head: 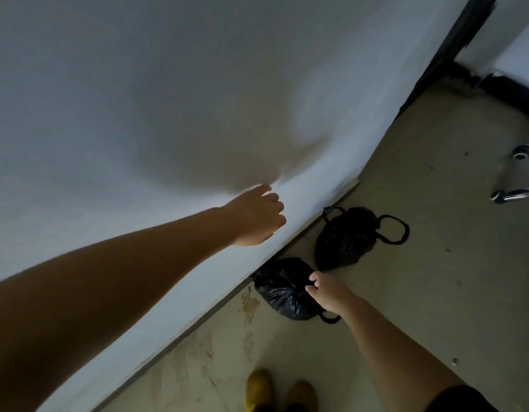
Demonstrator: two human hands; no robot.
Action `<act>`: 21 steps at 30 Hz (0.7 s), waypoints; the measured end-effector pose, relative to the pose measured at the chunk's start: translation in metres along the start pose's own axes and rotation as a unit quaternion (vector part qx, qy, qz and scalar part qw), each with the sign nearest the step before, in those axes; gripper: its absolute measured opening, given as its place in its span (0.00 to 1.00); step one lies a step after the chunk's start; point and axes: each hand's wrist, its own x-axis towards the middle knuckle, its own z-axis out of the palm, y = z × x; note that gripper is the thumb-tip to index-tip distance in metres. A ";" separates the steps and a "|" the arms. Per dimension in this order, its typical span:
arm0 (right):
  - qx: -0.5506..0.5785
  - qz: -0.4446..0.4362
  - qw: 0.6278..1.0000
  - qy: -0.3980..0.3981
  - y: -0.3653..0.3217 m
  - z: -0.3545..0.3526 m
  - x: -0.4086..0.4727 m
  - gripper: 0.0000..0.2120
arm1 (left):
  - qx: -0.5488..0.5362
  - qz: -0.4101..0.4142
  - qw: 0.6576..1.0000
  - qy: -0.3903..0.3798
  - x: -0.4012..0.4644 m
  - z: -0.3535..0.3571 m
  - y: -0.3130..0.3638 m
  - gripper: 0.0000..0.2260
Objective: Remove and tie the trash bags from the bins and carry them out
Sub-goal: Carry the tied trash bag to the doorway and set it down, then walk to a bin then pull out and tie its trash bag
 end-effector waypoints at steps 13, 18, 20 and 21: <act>-0.147 -0.080 0.981 0.099 -0.113 -0.157 -0.219 0.20 | -0.290 -0.154 0.944 -0.013 -0.092 -0.155 0.011 0.17; -0.192 -0.104 0.969 0.117 -0.137 -0.155 -0.266 0.19 | -0.345 -0.198 0.917 -0.002 -0.140 -0.176 0.029 0.16; -0.210 -0.111 0.964 0.121 -0.143 -0.150 -0.277 0.19 | -0.358 -0.220 0.908 0.005 -0.155 -0.177 0.034 0.16; -0.221 -0.117 0.961 0.121 -0.146 -0.148 -0.280 0.19 | -0.360 -0.230 0.904 0.006 -0.161 -0.176 0.037 0.16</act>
